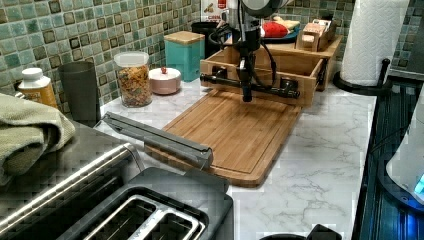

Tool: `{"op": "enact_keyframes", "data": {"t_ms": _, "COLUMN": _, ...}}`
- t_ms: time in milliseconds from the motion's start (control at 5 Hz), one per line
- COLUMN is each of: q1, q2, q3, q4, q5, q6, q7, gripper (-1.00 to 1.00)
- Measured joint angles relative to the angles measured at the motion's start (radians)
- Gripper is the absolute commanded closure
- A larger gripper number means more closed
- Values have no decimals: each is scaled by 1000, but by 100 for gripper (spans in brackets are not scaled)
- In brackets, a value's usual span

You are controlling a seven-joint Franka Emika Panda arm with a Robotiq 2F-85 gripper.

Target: Close the drawer.

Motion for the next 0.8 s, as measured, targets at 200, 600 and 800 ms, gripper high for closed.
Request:
{"op": "enact_keyframes", "data": {"t_ms": 200, "q1": -23, "q2": 43, "q3": -48, "q4": 70, "q5": 43, "q6": -62, "q7": -148, "gripper": 100}}
{"op": "enact_keyframes", "data": {"t_ms": 600, "q1": -157, "q2": 142, "q3": -98, "q4": 223, "q5": 219, "q6": -118, "q7": -289, "gripper": 100}}
{"op": "enact_keyframes", "data": {"t_ms": 800, "q1": -200, "q2": 164, "q3": -130, "q4": 266, "q5": 223, "q6": -106, "q7": -360, "gripper": 100}}
